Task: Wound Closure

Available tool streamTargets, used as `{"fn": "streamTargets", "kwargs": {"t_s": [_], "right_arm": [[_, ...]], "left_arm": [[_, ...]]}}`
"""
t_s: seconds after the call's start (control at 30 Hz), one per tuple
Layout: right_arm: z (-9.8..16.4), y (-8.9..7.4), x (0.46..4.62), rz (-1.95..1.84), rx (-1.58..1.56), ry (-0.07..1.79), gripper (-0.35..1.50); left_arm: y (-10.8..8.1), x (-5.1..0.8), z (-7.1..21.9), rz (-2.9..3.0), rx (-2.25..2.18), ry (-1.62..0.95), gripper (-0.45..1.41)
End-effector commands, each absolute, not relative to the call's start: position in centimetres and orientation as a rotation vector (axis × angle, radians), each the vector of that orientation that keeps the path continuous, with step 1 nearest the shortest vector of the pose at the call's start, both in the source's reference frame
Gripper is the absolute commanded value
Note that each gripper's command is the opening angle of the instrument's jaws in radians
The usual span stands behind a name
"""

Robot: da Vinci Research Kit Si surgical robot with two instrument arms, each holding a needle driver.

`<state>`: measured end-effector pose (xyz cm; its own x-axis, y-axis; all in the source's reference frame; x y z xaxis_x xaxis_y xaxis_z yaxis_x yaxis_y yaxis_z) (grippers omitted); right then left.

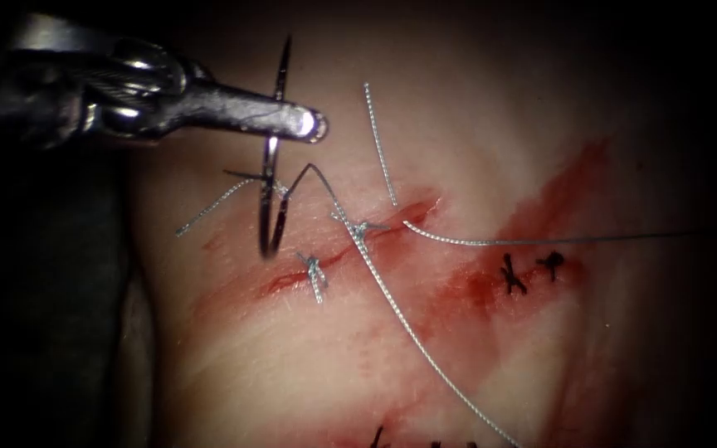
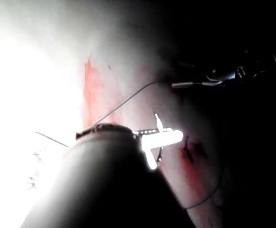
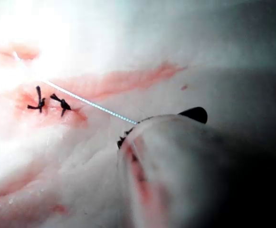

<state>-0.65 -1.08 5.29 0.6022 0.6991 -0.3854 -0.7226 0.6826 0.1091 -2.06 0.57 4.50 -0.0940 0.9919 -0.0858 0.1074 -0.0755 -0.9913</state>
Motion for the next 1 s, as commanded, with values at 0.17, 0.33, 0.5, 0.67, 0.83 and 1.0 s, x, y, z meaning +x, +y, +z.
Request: {"fn": "streamTargets", "kwargs": {"t_s": [0.17, 0.33, 0.5, 0.67, 0.83, 1.0], "right_arm": [[4.7, -0.7, 0.0, 0.986, -0.003, 0.615, 0.91], [4.8, -1.0, 0.64, 1.147, 0.365, 0.858, 0.64], [4.9, -1.2, 1.2, 1.219, 0.627, 0.998, 0.54], [5.1, -1.3, 1.59, 1.352, 0.683, 1.237, 0.57], [5.1, -1.5, 1.74, 1.299, 0.774, 1.23, 0.46], [5.1, -1.7, 2.12, 1.219, 0.848, 1.236, 0.83]], "left_arm": [[0.4, -2.35, 4.9, 1.772, -1.452, -1.038, -0.45], [0.1, -2.52, 5.2, 2.308, -1.751, -0.576, -0.45], [-0.2, -2.7, 5.4, 2.545, -1.81, -0.539, -0.45], [-0.4, -2.72, 5.5, 2.605, -1.95, -0.6, -0.45], [-0.4, -2.77, 5.6, 2.568, -2.013, -0.622, -0.45], [-0.5, -2.84, 5.5, 2.543, -2.099, -0.629, -0.45]]}}
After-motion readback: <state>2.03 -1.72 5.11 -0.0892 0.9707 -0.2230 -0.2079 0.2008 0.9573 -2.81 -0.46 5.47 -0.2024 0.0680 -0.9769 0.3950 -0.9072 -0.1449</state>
